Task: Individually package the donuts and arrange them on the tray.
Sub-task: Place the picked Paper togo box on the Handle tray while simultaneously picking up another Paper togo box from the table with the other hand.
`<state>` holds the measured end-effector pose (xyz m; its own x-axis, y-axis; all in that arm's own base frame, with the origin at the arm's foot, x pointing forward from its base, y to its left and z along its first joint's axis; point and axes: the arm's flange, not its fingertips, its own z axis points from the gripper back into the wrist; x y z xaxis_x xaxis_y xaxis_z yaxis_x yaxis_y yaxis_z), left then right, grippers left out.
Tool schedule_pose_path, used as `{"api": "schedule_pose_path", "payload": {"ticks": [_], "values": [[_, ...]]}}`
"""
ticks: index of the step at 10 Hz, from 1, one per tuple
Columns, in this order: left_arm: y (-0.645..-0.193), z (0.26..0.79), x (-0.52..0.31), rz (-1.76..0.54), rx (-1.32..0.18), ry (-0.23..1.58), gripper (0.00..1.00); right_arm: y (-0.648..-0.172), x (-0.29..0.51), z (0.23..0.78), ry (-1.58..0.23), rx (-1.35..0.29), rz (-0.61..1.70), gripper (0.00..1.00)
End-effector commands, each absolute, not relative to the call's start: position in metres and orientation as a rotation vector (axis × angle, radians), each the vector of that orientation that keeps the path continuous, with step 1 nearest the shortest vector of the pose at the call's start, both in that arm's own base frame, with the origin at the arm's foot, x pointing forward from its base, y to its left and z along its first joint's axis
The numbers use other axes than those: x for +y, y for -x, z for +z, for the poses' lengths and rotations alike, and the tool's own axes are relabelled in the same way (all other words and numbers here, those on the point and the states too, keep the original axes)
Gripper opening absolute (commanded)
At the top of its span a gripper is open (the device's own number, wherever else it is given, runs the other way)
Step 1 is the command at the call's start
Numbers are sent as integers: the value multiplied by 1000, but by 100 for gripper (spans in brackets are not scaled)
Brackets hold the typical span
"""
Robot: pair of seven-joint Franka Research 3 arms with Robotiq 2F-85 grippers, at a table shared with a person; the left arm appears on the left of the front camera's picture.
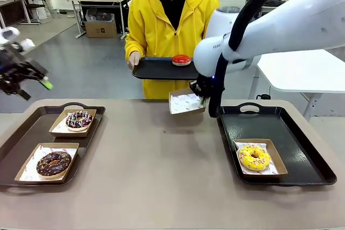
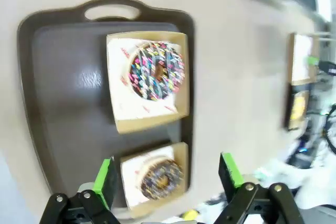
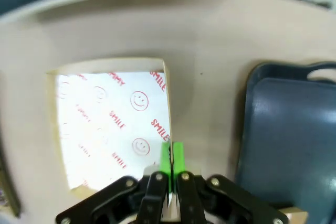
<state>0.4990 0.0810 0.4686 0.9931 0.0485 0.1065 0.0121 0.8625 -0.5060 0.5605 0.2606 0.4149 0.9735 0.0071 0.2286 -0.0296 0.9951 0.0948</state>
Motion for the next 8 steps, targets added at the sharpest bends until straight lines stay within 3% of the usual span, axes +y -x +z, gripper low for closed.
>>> {"api": "schedule_pose_path", "payload": {"ticks": [1, 4, 6, 8], "values": [[-462, 474, 130, 48, -121, 746, 100, -566, 261, 435, -117, -204, 8, 0], [-424, 478, 221, 115, -131, 1154, 100, -569, 280, 473, -76, -147, -2, 0], [-412, 463, 261, 153, -142, 1284, 100, -572, 285, 480, -56, -129, -21, 0], [-414, 450, 275, 185, -82, 1299, 100, -576, 282, 478, -60, -117, -43, 0]]}}
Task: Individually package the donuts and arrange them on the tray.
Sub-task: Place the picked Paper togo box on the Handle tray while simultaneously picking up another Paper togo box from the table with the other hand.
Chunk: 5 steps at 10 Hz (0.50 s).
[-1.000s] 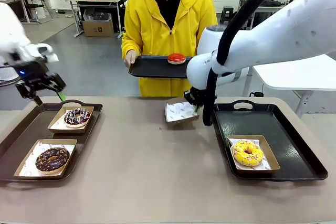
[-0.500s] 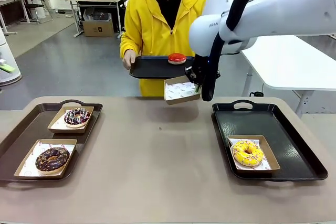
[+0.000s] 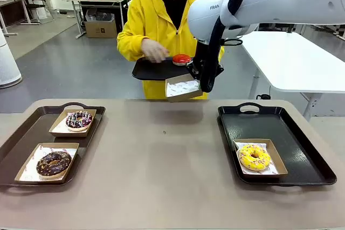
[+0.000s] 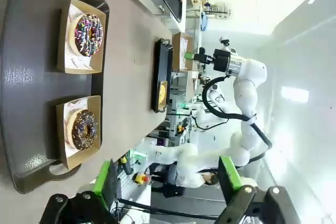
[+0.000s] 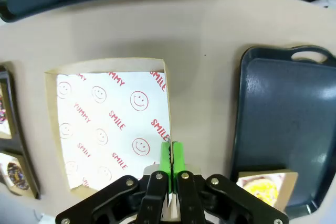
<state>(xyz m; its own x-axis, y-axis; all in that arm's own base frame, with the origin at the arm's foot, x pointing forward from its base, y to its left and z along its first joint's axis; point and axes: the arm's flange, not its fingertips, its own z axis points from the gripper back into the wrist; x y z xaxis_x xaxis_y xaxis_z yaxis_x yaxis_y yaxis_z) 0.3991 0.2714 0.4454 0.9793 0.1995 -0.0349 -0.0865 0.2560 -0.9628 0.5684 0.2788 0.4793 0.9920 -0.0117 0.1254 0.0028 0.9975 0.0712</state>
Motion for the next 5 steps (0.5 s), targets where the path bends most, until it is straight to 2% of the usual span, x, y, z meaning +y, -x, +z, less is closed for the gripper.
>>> {"api": "schedule_pose_path", "payload": {"ticks": [1, 5], "values": [[-417, 447, 274, 207, -72, 1283, 100, -578, 282, 475, -59, -111, -51, 0], [-407, 438, 274, 200, -82, 1295, 100, -574, 279, 472, -70, -115, -21, 0]]}}
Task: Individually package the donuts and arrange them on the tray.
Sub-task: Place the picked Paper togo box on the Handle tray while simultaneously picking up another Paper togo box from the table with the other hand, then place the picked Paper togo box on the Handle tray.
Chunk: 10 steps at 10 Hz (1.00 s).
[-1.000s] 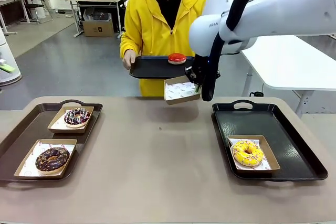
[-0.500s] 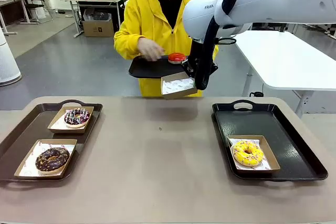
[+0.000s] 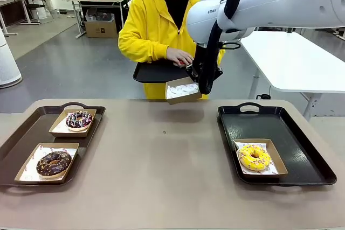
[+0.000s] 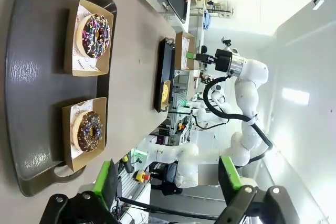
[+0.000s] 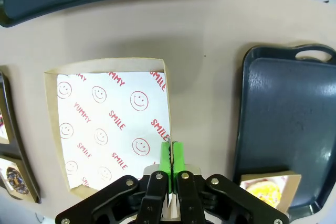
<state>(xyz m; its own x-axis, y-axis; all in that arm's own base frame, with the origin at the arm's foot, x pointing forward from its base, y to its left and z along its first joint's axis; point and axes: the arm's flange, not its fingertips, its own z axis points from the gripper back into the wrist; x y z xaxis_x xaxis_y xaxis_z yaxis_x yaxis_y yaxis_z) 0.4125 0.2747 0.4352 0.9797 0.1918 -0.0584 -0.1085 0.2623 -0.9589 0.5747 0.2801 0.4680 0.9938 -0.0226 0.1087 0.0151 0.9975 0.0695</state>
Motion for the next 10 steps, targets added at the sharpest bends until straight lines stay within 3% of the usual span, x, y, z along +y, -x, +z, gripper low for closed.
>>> {"api": "schedule_pose_path", "payload": {"ticks": [1, 10], "values": [[-407, 438, 274, 200, -82, 1295, 100, -574, 279, 472, -70, -115, -21, 0], [-407, 438, 274, 200, -82, 1295, 100, -574, 279, 472, -70, -115, -21, 0]]}}
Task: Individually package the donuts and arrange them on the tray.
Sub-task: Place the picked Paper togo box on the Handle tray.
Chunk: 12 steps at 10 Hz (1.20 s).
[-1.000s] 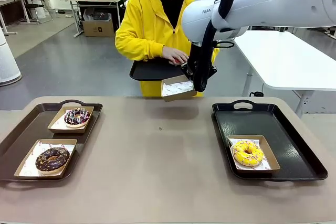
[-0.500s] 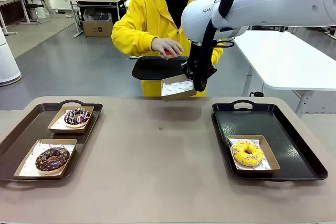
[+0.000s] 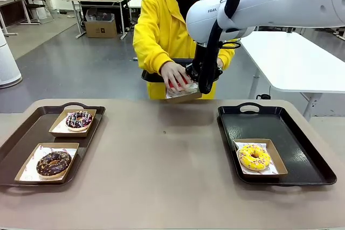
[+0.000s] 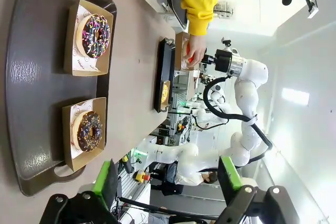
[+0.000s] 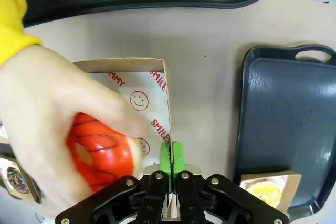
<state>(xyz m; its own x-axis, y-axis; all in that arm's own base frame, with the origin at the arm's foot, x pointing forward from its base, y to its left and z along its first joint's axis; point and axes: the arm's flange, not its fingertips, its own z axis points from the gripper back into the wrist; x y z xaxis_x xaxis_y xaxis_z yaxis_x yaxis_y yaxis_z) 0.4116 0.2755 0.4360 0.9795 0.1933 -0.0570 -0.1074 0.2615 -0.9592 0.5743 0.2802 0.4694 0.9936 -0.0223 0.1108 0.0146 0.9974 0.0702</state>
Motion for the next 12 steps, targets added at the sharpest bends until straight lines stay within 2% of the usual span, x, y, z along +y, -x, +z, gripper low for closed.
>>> {"api": "schedule_pose_path", "payload": {"ticks": [1, 10, 12], "values": [[-407, 438, 274, 200, -82, 1295, 100, -574, 279, 472, -70, -115, -21, 0], [-407, 438, 274, 200, -82, 1295, 100, -574, 280, 469, -69, -112, -18, 2], [-407, 438, 274, 200, -82, 1295, 100, -534, 243, 504, 14, -120, -1, 2]]}}
